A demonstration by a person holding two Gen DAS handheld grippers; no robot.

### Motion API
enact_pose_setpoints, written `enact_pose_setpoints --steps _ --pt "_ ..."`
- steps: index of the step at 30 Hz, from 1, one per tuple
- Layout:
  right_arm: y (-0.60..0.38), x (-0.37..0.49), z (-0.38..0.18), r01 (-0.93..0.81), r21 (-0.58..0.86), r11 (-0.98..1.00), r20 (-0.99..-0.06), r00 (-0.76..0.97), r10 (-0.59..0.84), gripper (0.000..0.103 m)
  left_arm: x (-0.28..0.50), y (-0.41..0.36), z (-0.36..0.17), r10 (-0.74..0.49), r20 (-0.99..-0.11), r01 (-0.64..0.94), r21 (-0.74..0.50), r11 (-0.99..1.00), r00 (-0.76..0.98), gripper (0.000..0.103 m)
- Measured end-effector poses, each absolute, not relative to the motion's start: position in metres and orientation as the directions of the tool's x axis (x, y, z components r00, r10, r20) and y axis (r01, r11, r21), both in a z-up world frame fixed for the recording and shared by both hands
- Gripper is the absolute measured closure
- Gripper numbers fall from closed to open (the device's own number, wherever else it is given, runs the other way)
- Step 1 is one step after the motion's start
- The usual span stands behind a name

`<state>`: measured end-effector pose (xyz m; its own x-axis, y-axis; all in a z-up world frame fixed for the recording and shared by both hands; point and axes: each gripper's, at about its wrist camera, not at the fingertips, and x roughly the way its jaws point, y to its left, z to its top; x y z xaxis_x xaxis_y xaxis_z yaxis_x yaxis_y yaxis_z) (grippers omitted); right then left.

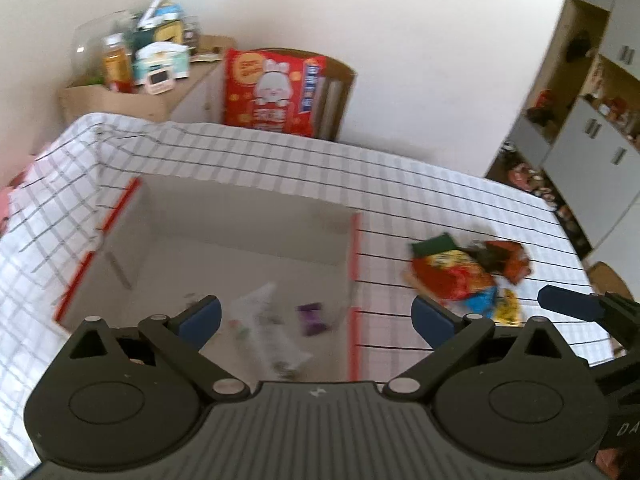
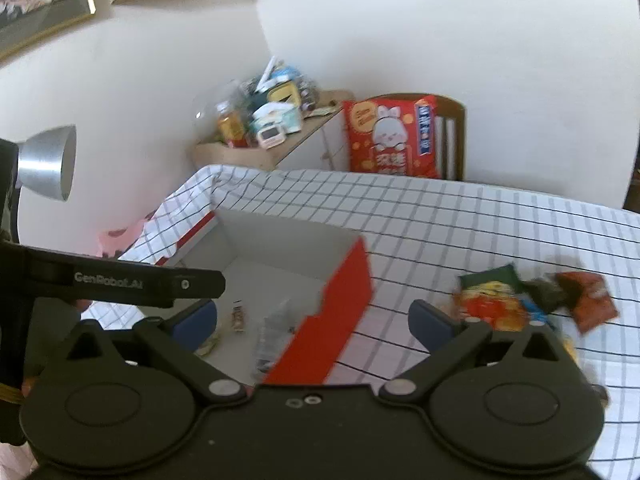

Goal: Organize snacks
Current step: 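Move both tools back toward the snack pile, left tool reaching the red chip bag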

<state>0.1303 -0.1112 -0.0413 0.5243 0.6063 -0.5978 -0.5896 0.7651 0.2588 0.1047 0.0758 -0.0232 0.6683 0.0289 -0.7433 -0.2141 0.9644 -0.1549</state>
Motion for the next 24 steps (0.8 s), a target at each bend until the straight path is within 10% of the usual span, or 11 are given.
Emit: enact_pose_setpoints --steps 24 --pt "-0.293 0.165 -0.095 -0.398 0.172 0.901 -0.678 0.616 0.401 0.001 0.198 -0.076 -0.060 -0.054 -0.767 -0.150 -0.193 0.970 0.640 0.001"
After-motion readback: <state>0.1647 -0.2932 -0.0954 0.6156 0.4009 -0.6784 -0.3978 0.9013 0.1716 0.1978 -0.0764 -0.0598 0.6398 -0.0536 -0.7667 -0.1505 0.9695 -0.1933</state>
